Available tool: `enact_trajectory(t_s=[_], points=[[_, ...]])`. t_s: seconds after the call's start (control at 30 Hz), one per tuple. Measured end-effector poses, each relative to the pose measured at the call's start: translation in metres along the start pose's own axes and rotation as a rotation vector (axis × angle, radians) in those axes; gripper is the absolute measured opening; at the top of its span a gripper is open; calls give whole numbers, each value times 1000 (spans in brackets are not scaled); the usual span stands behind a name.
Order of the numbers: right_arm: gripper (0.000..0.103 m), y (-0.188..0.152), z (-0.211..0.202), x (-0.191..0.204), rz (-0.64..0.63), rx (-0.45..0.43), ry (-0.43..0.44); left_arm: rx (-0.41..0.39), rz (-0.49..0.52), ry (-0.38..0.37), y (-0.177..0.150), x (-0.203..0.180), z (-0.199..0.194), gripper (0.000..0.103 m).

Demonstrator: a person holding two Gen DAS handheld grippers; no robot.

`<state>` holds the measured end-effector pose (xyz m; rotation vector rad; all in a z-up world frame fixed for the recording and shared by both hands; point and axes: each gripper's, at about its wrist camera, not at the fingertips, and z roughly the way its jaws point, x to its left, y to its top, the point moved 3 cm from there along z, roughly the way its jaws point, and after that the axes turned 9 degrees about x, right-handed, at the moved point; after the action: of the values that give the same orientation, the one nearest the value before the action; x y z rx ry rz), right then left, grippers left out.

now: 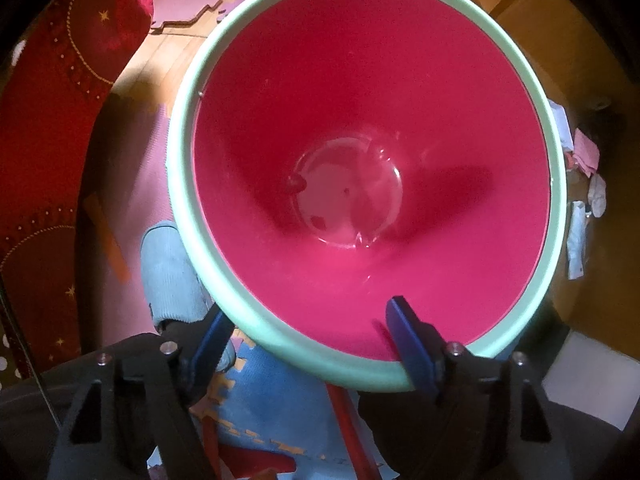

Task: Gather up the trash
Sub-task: 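Lower the left tool onto the green bucket rim and grip it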

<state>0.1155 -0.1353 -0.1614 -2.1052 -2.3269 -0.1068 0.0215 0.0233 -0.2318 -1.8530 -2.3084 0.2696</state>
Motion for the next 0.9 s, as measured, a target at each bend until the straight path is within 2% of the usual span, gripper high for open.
enact_trajectory(t_s=[0.2, 0.4, 0.77, 0.9], points=[[94, 2, 0, 1, 0, 3, 0, 0, 0, 7, 1, 0, 4, 78], [94, 2, 0, 0, 2, 3, 1, -2, -28, 19, 3, 6, 8, 64], [94, 3, 3, 6, 8, 1, 4, -4, -43, 27, 3, 11, 7, 57], [94, 3, 4, 7, 8, -2, 3, -2, -72, 29, 4, 18, 5, 48]])
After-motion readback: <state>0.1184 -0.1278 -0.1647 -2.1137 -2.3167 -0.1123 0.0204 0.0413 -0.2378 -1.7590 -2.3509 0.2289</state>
